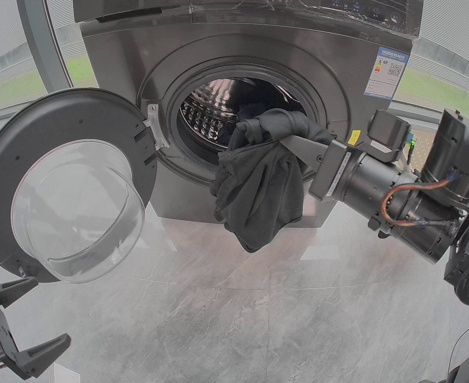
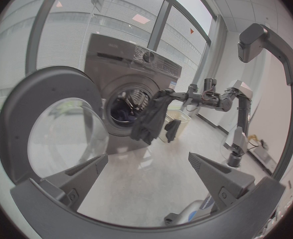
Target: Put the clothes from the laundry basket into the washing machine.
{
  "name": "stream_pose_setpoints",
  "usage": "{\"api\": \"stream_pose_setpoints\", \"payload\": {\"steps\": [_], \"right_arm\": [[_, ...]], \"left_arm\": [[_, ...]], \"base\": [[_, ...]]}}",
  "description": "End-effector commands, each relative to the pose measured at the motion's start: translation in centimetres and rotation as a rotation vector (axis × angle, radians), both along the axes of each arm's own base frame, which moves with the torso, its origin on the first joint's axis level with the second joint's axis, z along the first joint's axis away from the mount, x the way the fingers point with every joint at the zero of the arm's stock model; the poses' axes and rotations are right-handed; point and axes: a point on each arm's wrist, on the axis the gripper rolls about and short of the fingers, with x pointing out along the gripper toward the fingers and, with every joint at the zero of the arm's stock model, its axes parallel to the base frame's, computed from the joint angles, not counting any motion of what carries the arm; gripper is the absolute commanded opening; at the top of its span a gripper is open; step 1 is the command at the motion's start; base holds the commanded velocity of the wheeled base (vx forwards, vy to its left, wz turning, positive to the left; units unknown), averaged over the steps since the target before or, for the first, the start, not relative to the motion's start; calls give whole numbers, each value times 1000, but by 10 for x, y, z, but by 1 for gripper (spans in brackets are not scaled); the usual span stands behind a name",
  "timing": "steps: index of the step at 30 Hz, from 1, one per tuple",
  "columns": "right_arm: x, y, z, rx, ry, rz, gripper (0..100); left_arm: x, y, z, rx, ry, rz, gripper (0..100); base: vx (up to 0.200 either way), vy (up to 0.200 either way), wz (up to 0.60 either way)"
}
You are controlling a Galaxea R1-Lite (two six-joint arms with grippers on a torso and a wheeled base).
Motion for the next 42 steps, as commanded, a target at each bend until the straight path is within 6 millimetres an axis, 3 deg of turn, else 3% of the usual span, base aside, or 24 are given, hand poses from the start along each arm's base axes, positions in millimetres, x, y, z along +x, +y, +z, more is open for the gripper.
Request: {"api": "stream_pose_setpoints", "payload": {"steps": [1, 11, 22, 28, 42], "right_arm": [[23, 20, -16, -7, 19, -18, 0], [39, 23, -8, 20, 1, -88, 0], [39, 30, 6, 57, -31, -78, 0], [39, 30, 4, 55, -27, -78, 0], [33, 35, 6, 63, -34, -53, 0]], "left_arm": [[55, -19, -2, 23, 178, -210, 100], [115, -53, -17, 47, 248, -258, 100], [134, -86, -20, 23, 348, -364, 100], [154, -103, -17, -4, 392, -380, 100], [203, -130, -35, 1, 398, -370, 100]], "base": [[0, 0, 0], [0, 0, 0], [0, 0, 0], [0, 0, 0], [0, 0, 0]]}}
